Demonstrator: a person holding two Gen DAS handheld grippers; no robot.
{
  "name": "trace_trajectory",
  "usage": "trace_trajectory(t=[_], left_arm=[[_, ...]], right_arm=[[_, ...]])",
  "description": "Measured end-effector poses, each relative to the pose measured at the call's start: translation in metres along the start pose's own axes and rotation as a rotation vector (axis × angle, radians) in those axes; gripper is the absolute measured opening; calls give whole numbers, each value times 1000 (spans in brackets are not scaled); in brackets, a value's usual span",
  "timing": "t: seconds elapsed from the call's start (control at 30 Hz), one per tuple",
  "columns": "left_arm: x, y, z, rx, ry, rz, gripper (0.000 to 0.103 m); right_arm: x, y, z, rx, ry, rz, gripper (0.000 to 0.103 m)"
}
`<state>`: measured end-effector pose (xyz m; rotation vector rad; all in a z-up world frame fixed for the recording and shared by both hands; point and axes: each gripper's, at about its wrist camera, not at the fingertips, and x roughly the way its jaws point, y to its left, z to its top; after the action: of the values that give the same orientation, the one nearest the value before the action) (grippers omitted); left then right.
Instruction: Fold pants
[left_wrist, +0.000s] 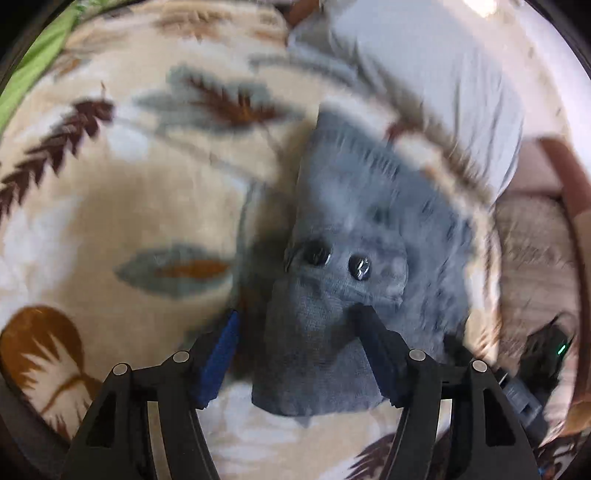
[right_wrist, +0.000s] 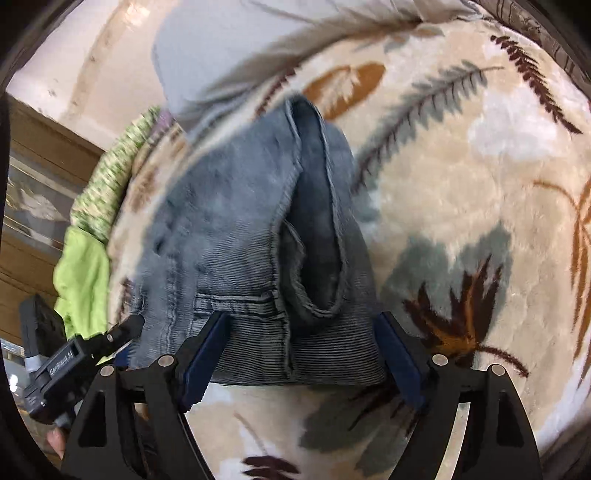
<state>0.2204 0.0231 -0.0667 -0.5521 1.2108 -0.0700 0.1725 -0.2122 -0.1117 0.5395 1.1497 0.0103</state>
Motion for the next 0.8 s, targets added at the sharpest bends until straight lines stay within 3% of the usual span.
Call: trace_trajectory(t=[0.07,0.13,0.2,0.3,0.4,0.47,0.53,0.6,0.73,0.8], left_arm=[[2,3,1,-15,-22,-11,62],[2,8,2,-55,-7,-84,45],[0,9,0,-73,-21,-98,37],[-13,-2,-6,-26,-63,-106,23],[-33,-4,-13,-10,-104,-159,22],[-28,0,-13,-4,-83,-130,23],[-13,4,-15,1,-38,-63,27],[-10,3,-12,-8,-43,-53,32],[-26,-2,-13,11,-58,-38,34],[-42,-5,-22,32,-80,-35,40]], right_arm=[[4,1,-1,-24,3,-31,74],[2,7,-3,-56,-4,-81,59],[-3,7,-6,-70,-8,-89,34],[-23,14,-11,-85,-57,-69,19],[-44,21,-12,-110,-118,-60,18],[-42,16,-11,-92,-103,-45,19],[-22,2,-9,-54,-36,-72,23],[-10,-5,-9,-25,1,-84,33],[-32,-2,-7,-11,-50,-46,43],[-51,-5,-13,4,-92,-29,59]])
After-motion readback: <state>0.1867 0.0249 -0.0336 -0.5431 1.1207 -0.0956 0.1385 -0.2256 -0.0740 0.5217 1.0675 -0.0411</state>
